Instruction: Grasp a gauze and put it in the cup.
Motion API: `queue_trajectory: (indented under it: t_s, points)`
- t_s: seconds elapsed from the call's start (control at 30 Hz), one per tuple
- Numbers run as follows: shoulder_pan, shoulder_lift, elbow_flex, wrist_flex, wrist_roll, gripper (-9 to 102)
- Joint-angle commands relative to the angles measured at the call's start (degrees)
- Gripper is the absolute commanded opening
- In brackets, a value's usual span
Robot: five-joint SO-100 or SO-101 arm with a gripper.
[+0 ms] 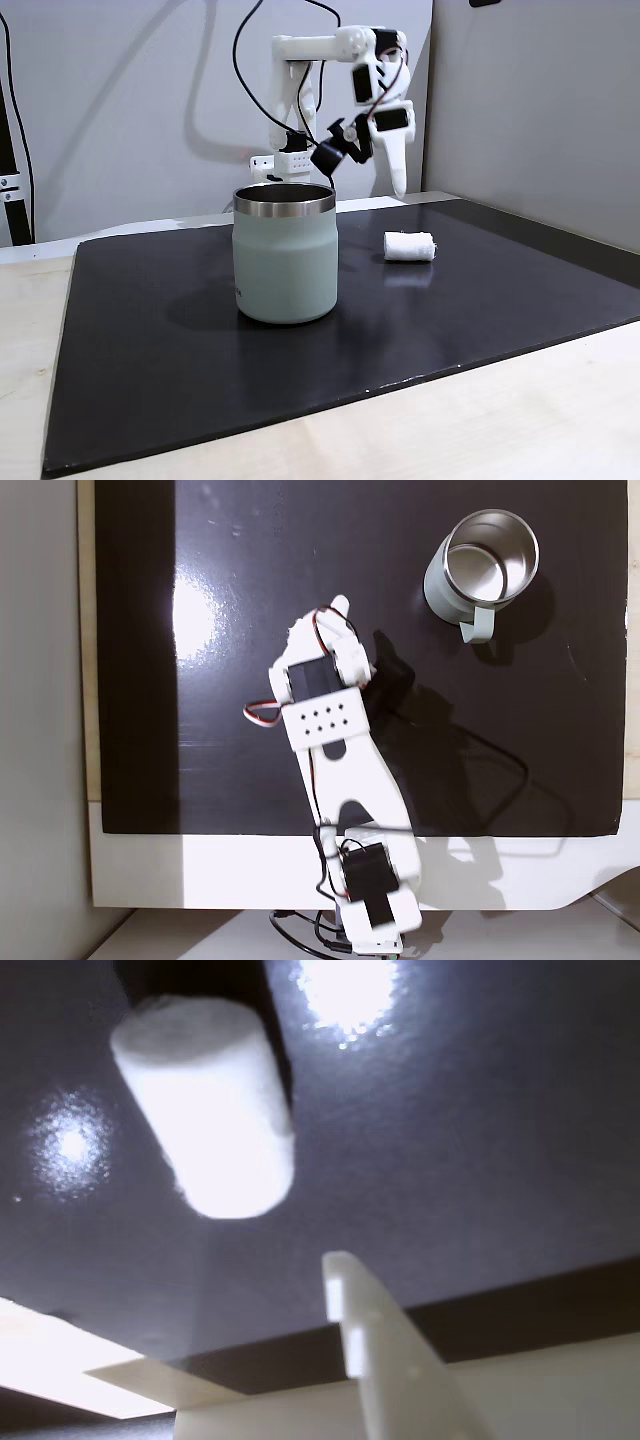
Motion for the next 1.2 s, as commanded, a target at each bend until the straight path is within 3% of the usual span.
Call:
queue_trajectory:
  t_s: [0.0,0.67,0.87,1.03,1.17]
  points:
    - [0.18,-3.78,-5.71,0.62,0.44,44]
    - [-2.11,-19.86,-9.93,-3.52,-0.97,42]
    - [-2.64,-21.01,-10.02,-3.78,-1.05,32]
    - [-2.20,-21.09,-10.37,-4.04,-2.46,13]
    - [-1.93,-20.39,-10.37,-3.87,-3.43,4]
